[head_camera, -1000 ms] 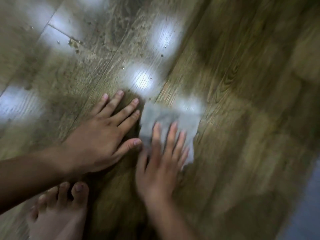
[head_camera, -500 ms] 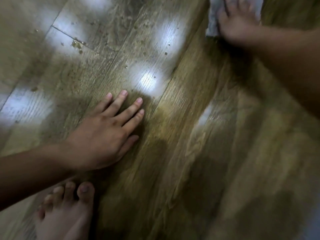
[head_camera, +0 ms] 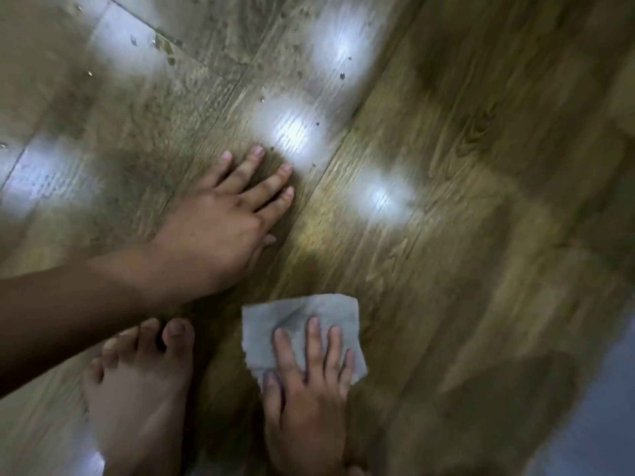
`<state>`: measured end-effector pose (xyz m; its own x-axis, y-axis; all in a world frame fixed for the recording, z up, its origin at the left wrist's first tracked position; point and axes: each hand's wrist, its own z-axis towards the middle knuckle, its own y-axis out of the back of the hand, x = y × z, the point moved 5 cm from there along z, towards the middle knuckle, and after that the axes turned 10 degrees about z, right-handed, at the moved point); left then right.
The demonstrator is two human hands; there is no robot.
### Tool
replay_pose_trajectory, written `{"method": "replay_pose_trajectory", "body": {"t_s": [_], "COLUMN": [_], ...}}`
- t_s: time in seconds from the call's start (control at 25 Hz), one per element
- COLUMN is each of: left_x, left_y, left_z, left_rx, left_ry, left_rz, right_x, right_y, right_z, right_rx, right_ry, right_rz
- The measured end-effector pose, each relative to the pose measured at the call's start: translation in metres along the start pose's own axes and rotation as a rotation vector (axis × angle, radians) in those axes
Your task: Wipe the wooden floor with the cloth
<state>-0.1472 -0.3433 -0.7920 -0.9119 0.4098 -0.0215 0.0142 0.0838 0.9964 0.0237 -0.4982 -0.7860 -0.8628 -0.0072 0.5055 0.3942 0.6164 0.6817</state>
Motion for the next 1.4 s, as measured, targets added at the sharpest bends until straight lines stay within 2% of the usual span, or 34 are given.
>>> {"method": "replay_pose_trajectory", "body": {"t_s": [0.04,0.12,0.2,0.24,0.32,0.4,0.48,0.56,0.6,0.68,0.72,0.8,0.84,0.92,1.04,1.08,1.16,1.2,1.28,1.32,1.36,1.4], "left_x": [-0.002,-0.002,-0.001,-0.002,-0.003,-0.004,0.009,0.043,0.062,0.094,0.105,0.106,0.101,0.104,0.092,0.089,0.067,0.063,0.074,0.082,0.089,0.099], "left_y": [0.000,-0.001,0.000,0.001,0.003,0.005,0.017,0.036,0.046,0.058,0.063,0.066,0.065,0.056,0.048,0.047,0.033,0.031,0.034,0.033,0.032,0.032], "left_z": [0.000,0.002,0.002,0.003,0.003,0.004,0.008,0.014,0.017,0.020,0.019,0.006,-0.005,-0.023,-0.058,-0.070,-0.094,-0.099,-0.080,-0.067,-0.055,-0.040], "left_rx": [0.000,0.024,0.033,0.033,0.028,0.029,0.012,-0.092,-0.152,-0.192,-0.200,-0.219,-0.226,-0.173,-0.170,-0.155,-0.025,0.002,0.052,0.101,0.127,0.200], "left_ry": [0.006,0.008,0.009,0.012,0.002,-0.005,0.094,0.291,0.350,0.366,0.370,0.378,0.385,0.358,0.153,0.102,0.092,0.140,0.171,0.153,0.162,0.164], "left_rz": [-0.006,-0.020,-0.017,-0.007,0.011,-0.037,-0.212,-0.389,-0.373,-0.263,-0.226,-0.141,-0.110,-0.144,-0.203,-0.188,-0.048,0.005,-0.158,-0.203,-0.161,-0.118], "right_x": [-0.010,-0.020,-0.035,-0.051,-0.073,-0.068,-0.051,-0.031,-0.017,0.030,0.057,0.084,0.088,0.079,0.049,0.048,0.051,0.057,0.077,0.082,0.088,0.091], "right_y": [0.016,0.086,0.180,0.228,0.306,0.342,0.318,0.246,0.194,0.083,0.043,0.004,0.004,0.063,0.190,0.233,0.279,0.277,0.241,0.203,0.156,0.109], "right_z": [0.035,0.134,0.228,0.270,0.360,0.390,0.369,0.309,0.263,0.148,0.098,0.066,0.081,0.165,0.309,0.354,0.411,0.416,0.379,0.341,0.289,0.228], "right_rx": [0.005,-0.140,-0.408,-0.474,-0.369,-0.237,-0.323,-0.461,-0.465,-0.337,-0.221,0.067,0.124,0.084,-0.145,-0.190,-0.204,-0.226,-0.326,-0.375,-0.385,-0.325], "right_ry": [0.060,0.160,0.103,0.047,-0.035,-0.082,-0.103,-0.063,0.006,0.164,0.276,0.460,0.542,0.641,0.518,0.449,0.221,0.131,0.098,0.169,0.317,0.463], "right_rz": [0.015,-0.142,-0.276,-0.256,-0.204,-0.088,-0.029,-0.079,-0.099,-0.145,-0.151,-0.123,-0.143,-0.285,-0.315,-0.335,-0.189,-0.106,-0.032,-0.102,-0.180,-0.268]}}
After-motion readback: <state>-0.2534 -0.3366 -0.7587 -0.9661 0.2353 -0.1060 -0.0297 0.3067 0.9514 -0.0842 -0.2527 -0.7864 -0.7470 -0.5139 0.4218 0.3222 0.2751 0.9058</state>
